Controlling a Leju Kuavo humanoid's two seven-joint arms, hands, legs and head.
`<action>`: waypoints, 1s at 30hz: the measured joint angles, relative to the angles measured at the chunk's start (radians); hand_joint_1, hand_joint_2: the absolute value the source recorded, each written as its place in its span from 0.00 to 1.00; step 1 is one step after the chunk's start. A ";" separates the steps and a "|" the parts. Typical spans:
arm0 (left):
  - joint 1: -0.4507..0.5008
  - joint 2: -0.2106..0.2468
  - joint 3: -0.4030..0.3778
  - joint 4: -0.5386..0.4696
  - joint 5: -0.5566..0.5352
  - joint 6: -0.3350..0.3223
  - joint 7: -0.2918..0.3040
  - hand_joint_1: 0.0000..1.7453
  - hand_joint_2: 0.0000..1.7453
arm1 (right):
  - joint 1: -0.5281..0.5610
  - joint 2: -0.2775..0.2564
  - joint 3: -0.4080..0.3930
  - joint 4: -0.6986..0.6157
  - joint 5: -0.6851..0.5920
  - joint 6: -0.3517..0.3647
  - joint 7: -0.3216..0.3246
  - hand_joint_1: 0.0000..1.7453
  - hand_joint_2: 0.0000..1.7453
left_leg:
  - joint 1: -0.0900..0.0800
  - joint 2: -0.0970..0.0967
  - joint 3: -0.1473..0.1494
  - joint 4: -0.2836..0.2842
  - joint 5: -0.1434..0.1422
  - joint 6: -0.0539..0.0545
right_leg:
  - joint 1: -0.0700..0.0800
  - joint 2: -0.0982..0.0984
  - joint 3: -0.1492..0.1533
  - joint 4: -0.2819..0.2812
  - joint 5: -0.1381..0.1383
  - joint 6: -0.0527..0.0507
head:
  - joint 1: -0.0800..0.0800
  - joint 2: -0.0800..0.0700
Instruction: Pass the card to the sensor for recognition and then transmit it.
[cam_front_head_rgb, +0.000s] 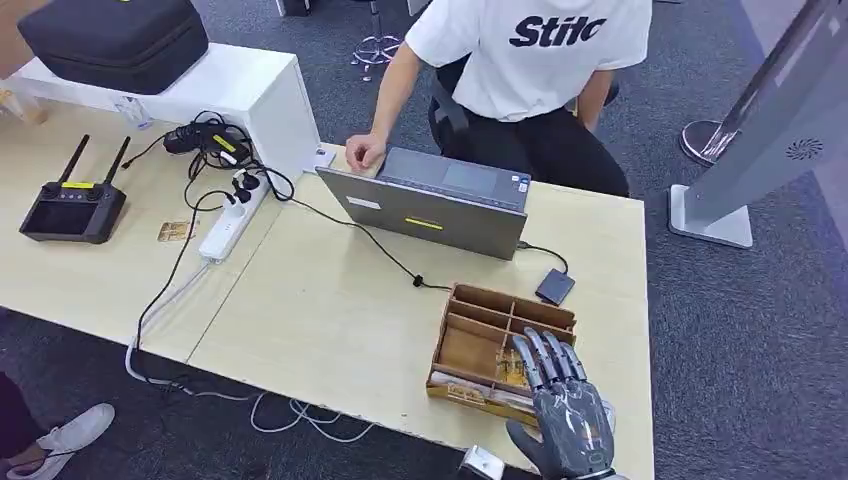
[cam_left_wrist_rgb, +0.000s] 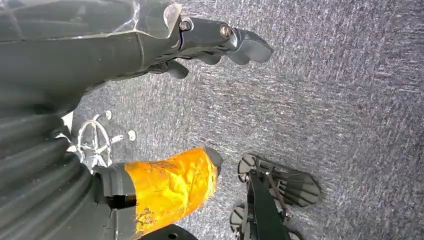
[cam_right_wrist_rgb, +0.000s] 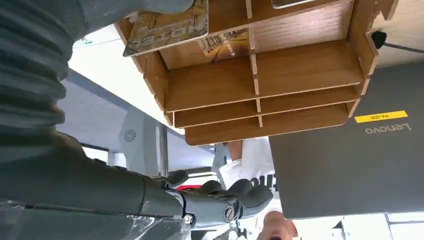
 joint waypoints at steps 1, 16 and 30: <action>0.000 0.000 0.000 0.000 0.000 0.000 0.000 0.00 1.00 | 0.000 0.000 0.000 0.000 0.000 0.000 0.000 0.00 1.00 | 0.000 0.000 0.000 0.000 0.000 0.000 | 0.000 0.000 0.000 0.000 0.000 0.000 | 0.000 0.000; 0.001 -0.001 0.005 -0.011 0.012 0.000 0.002 0.00 1.00 | 0.040 -0.027 -0.043 -0.025 -0.069 0.029 -0.018 0.00 1.00 | 0.000 0.000 0.000 0.000 0.000 0.000 | 0.000 0.000 0.000 0.000 0.000 0.000 | 0.000 0.000; 0.001 -0.004 0.006 -0.016 0.012 -0.002 0.000 0.00 1.00 | 0.049 -0.044 -0.049 -0.035 -0.089 0.034 -0.030 0.00 1.00 | 0.000 0.000 0.000 0.000 0.000 0.000 | 0.000 0.000 0.000 0.000 0.000 0.000 | 0.000 0.000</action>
